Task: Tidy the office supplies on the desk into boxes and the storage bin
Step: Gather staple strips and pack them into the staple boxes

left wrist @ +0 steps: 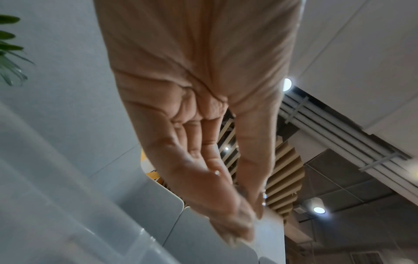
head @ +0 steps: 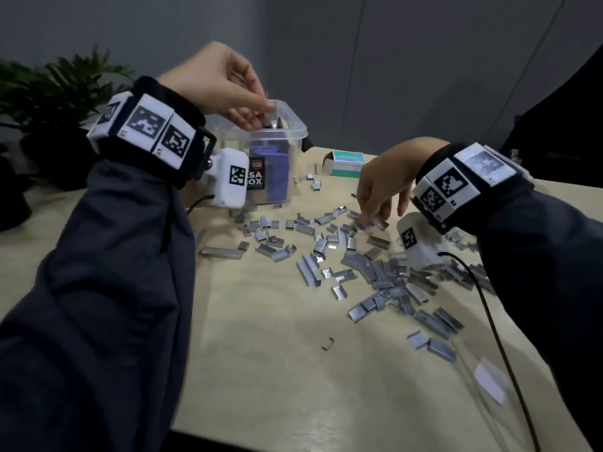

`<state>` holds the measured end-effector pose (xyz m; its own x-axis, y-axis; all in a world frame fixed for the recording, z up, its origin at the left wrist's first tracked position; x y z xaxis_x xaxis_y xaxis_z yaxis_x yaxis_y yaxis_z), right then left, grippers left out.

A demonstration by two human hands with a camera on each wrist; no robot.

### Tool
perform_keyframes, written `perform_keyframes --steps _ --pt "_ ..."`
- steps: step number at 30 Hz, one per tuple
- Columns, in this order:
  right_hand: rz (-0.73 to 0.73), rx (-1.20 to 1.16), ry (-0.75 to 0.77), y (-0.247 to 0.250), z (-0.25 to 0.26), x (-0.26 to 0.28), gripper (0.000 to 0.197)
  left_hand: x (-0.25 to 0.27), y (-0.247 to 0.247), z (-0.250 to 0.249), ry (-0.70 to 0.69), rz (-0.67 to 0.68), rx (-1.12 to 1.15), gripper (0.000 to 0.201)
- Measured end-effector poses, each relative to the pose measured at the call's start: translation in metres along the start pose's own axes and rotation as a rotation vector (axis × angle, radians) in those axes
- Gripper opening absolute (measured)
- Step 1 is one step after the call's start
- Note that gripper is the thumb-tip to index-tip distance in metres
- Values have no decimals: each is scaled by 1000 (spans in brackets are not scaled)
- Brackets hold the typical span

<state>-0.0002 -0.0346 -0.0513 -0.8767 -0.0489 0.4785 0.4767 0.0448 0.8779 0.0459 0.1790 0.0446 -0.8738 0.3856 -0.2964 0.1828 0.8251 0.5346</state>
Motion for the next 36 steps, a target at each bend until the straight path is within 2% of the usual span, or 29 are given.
perform_keyframes --steps 3,5,6,8,10,14,19,24,28,30,34,36 --pt "59 47 4 0 12 -5 15 -1 0 1 10 17 30 17" --pt "71 104 7 -2 18 -6 17 -1 0 0 8 16 54 21" --pt "47 147 17 -2 22 -8 22 -1 -1 0 9 17 66 24" --pt "-103 221 80 4 34 -12 30 1 -5 -1 17 29 77 33" --pt "-244 166 124 10 43 -17 33 2 -7 -2 24 35 80 39" --pt "-201 142 170 0 59 -28 38 4 -6 -4 28 39 58 53" --pt "-318 42 294 7 87 -28 27 5 -4 -7 4 35 46 48" --pt "-202 -15 379 -7 115 -19 42 4 -9 -7 1 64 27 40" --pt "-312 -89 504 -7 139 -15 34 5 -12 -11 -24 89 3 34" --pt "-307 -90 558 -10 155 -15 30 5 -10 -12 -30 89 0 31" --pt "-241 -40 587 -22 176 -19 46 7 -1 -13 -29 75 4 32" --pt "-211 -46 611 -23 180 -18 33 10 7 -13 -33 48 9 35"
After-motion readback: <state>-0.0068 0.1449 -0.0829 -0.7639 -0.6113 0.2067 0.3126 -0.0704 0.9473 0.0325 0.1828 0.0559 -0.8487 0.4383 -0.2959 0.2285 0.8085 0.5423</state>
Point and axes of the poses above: each hand's wrist, its own x-axis away from the middle knuckle, its own y-axis out of the back of the hand, z = x × y, the point moved 7 cm from there along -x, towards the middle knuckle, and after that the axes turned 4 degrees about -z, right-handed, at the moved point
